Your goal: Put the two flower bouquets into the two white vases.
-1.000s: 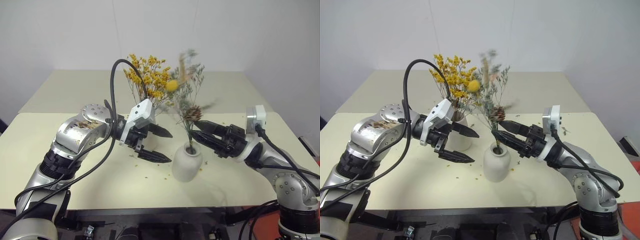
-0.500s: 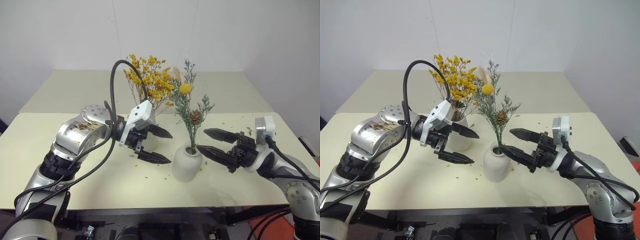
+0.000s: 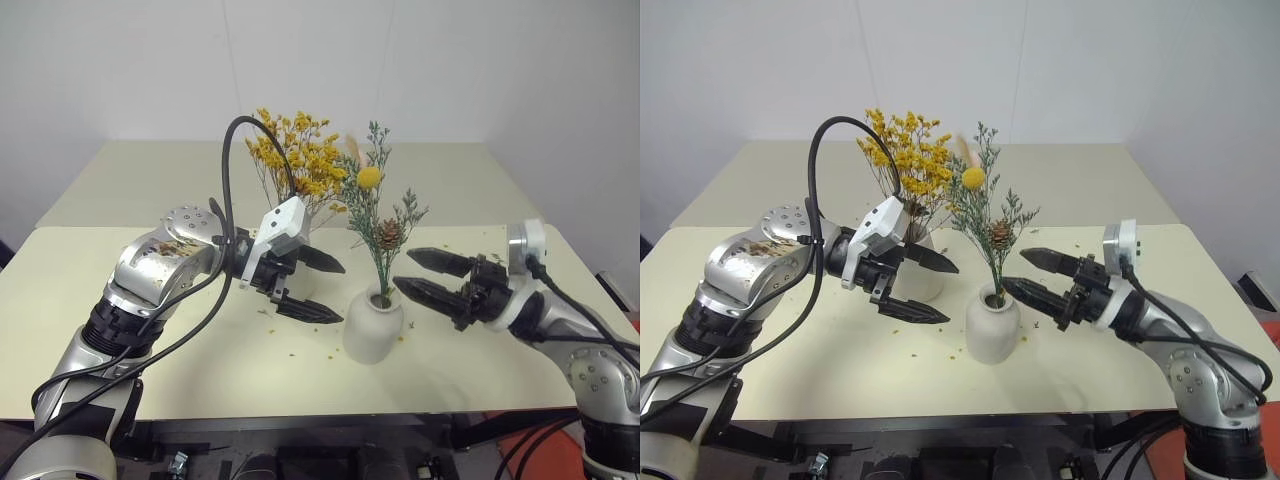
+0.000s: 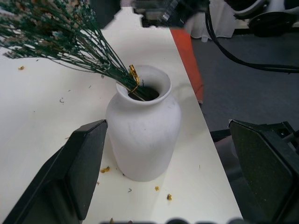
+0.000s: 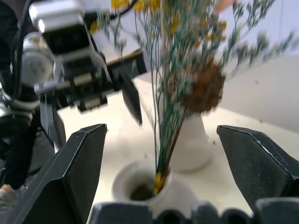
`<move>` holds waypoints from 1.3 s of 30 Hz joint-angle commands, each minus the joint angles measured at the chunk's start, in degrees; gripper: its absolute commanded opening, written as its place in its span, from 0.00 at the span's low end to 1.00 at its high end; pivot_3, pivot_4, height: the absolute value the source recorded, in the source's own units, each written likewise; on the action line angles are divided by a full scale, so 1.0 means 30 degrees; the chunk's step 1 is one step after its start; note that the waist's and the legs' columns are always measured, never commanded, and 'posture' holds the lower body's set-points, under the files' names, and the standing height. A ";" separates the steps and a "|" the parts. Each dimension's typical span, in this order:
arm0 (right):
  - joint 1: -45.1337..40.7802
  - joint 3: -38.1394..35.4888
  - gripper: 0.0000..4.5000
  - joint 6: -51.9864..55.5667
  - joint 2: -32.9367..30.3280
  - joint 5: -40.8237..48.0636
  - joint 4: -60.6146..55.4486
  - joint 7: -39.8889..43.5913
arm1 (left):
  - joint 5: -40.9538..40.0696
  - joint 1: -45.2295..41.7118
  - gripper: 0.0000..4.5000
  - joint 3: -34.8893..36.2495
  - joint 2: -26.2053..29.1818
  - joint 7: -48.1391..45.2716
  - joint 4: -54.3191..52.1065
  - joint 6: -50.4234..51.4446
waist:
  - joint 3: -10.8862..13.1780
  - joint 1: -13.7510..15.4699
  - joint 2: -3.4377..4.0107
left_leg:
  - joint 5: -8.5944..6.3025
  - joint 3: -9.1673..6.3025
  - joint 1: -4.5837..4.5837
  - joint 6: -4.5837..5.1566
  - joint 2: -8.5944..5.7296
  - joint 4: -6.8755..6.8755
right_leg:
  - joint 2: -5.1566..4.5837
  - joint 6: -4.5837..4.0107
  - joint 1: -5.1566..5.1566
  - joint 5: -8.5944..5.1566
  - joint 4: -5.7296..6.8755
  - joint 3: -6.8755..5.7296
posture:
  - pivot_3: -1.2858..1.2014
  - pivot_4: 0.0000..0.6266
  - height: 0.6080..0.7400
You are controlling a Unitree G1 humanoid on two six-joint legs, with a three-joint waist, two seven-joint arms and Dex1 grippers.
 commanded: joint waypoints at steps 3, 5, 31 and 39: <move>-0.1150 0.0941 0.99 0.0597 -0.0003 0.0368 0.0877 0.1043 | -0.0090 -0.0487 1.00 0.0307 -0.0060 0.0097 -0.0293 -0.0019 | 0.0000 0.0051 0.0000 | 0.0000 0.0000 -0.0015 0.0000 -0.0008 0.0000 | -0.0008 0.0001 -0.0001 0.0001 -0.0006 -0.0001 | 0.52 0.24 1.00; -0.1442 0.1160 0.99 0.0817 -0.0025 0.0465 0.1097 0.1298 | -0.0101 -0.0337 1.00 0.0394 0.0011 0.0158 -0.0419 -0.0028 | 0.0000 0.0065 -0.0001 | 0.0000 0.0000 -0.0015 0.0000 -0.0009 0.0001 | -0.0010 0.0001 -0.0001 0.0001 -0.0007 -0.0001 | 0.52 0.24 1.00; 0.1781 -0.1621 0.99 0.0665 -0.0715 0.3510 -0.0522 0.3340 | 0.0195 -0.0274 1.00 0.0198 0.0139 0.0093 -0.0153 -0.0526 | 0.0000 0.0094 0.0000 | 0.0000 0.0000 -0.0007 0.0000 -0.0004 0.0001 | -0.0005 0.0004 0.0000 0.0000 0.0000 -0.0001 | 0.52 0.24 1.00; 0.3167 -0.2061 0.99 -0.0052 -0.1062 0.2334 -0.0554 0.3306 | 0.0324 -0.0397 1.00 0.0109 -0.0336 0.0192 0.0027 -0.0776 | 0.0000 0.0160 -0.0001 | 0.0000 0.0000 -0.0009 0.0000 -0.0007 0.0001 | -0.0007 0.0003 0.0001 0.0000 0.0000 0.0000 | 0.52 0.24 1.00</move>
